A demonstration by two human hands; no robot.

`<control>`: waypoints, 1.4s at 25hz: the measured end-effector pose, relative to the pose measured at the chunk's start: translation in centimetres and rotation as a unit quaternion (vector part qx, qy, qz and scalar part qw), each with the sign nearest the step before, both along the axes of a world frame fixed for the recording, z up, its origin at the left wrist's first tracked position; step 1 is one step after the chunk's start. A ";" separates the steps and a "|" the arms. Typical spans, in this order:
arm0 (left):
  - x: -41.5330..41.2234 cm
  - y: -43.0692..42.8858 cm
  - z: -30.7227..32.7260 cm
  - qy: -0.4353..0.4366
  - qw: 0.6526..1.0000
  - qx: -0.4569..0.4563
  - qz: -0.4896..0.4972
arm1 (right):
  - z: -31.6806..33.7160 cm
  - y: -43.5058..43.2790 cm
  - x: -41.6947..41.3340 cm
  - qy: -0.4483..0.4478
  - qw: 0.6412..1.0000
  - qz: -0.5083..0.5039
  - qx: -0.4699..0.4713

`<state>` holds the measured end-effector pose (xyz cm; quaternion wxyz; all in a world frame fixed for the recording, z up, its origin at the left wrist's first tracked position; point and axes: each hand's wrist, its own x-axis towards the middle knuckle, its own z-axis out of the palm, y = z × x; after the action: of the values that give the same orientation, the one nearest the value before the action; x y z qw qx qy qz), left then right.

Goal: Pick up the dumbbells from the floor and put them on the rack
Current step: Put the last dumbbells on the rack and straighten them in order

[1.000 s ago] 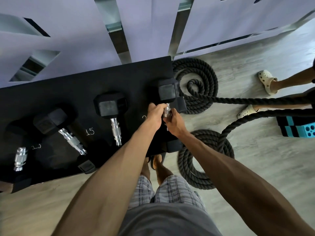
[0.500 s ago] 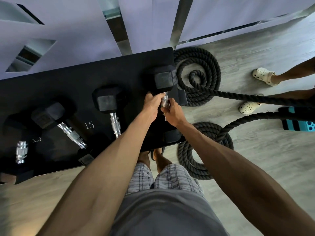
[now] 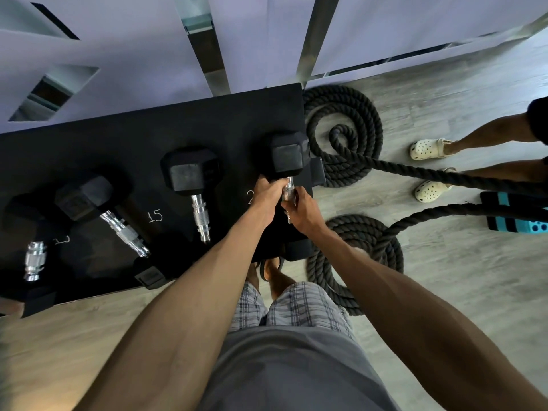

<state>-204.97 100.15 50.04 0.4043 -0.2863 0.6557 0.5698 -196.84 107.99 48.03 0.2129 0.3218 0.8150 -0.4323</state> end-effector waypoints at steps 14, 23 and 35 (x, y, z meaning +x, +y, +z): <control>1.6 -14.7 0.0 0.168 0.963 -0.183 -0.104 | 3.0 -8.1 -1.7 0.177 0.978 0.076 0.083; 2.7 -21.6 -2.2 0.111 0.971 -0.152 -0.149 | 0.5 -17.3 -7.5 0.044 0.986 -0.052 -0.150; 2.1 -19.4 -2.4 0.145 0.978 -0.091 -0.121 | 0.6 -17.0 -9.7 0.016 0.987 -0.102 -0.124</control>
<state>-202.90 80.79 47.61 0.3431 -0.1544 0.7866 0.4896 -206.52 90.99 48.68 0.1925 0.3673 0.7212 -0.5549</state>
